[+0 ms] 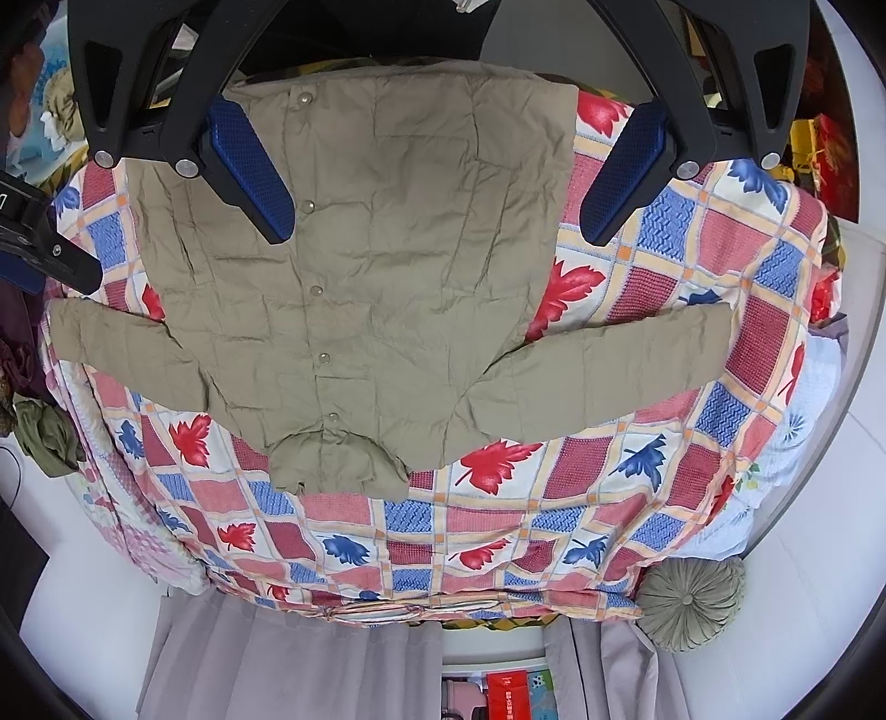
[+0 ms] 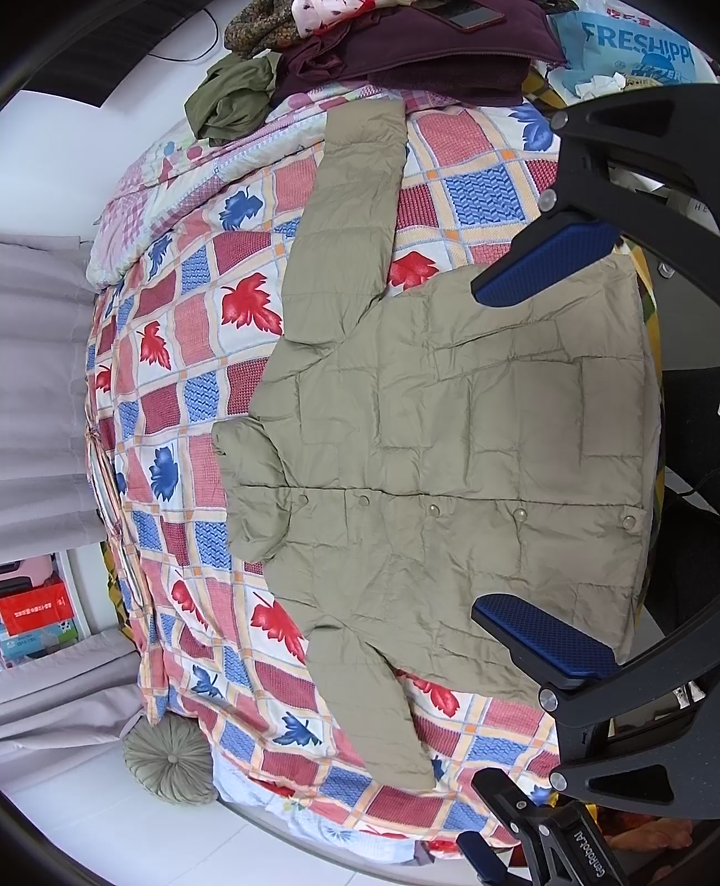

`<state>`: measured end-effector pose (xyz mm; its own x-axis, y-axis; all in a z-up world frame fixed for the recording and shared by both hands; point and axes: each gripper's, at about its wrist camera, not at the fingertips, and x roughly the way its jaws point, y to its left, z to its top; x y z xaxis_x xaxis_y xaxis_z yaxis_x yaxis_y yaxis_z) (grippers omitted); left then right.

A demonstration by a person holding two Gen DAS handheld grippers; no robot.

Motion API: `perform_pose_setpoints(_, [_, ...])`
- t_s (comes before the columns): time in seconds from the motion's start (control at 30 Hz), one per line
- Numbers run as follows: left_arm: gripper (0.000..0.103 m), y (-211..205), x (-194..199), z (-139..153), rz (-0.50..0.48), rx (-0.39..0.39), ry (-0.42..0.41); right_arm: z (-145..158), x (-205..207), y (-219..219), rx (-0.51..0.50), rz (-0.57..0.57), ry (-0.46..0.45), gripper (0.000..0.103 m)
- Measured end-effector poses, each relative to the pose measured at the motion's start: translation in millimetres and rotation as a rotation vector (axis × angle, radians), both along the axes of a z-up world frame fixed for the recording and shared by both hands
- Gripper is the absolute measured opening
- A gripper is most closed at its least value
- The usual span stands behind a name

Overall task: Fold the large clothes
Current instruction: 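Grasp the sleeve nearest the left tool and fold it across the jacket back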

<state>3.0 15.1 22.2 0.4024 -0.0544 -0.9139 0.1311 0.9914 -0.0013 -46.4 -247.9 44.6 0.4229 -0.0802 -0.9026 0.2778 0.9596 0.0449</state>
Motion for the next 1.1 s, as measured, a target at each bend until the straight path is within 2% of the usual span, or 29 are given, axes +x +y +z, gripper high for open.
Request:
perform_pose_setpoints(0.2, [0.103, 19.6, 7.3, -19.0, 0.027, -0.049, 0.091, 0.0, 3.7, 2.4, 0.048, -0.010, 0.018, 0.103])
perform_pose_setpoints(0.3, [0.103, 39.1, 12.7, -34.0, 0.069, -0.056, 0.102, -1.5, 10.9, 8.1, 0.071, -0.009, 0.032, 0.103])
perform_pose_setpoints(0.4, [0.103, 63.2, 22.2, -45.7, 0.114, -0.065, 0.097, -28.4, 18.4, 18.3, 0.094, -0.003, 0.052, 0.103])
perform_pose_setpoints(0.57, [0.103, 117.0, 47.1, -78.4, 0.218, -0.154, 0.110, -49.3, 37.0, 38.9, 0.154, 0.012, 0.061, 0.103])
perform_pose_setpoints(0.73, [0.103, 168.2, 76.9, -134.5, 0.282, -0.240, 0.116, -79.0, 60.2, 65.9, 0.203, 0.045, 0.061, 0.103])
perform_pose_setpoints(0.83, [0.103, 200.4, 97.6, -172.1, 0.318, -0.337, 0.109, -103.1, 78.1, 82.7, 0.260, 0.056, 0.073, 0.103])
perform_pose_setpoints(0.97, [0.103, 240.2, 129.7, -226.0, 0.411, -0.493, 0.109, -145.7, 103.5, 106.5, 0.300, 0.096, 0.180, 0.103])
perform_pose_setpoints(1.1, [0.103, 274.0, 162.3, -274.7, 0.513, -0.589, 0.095, -185.2, 116.2, 126.7, 0.281, 0.165, 0.231, 0.103])
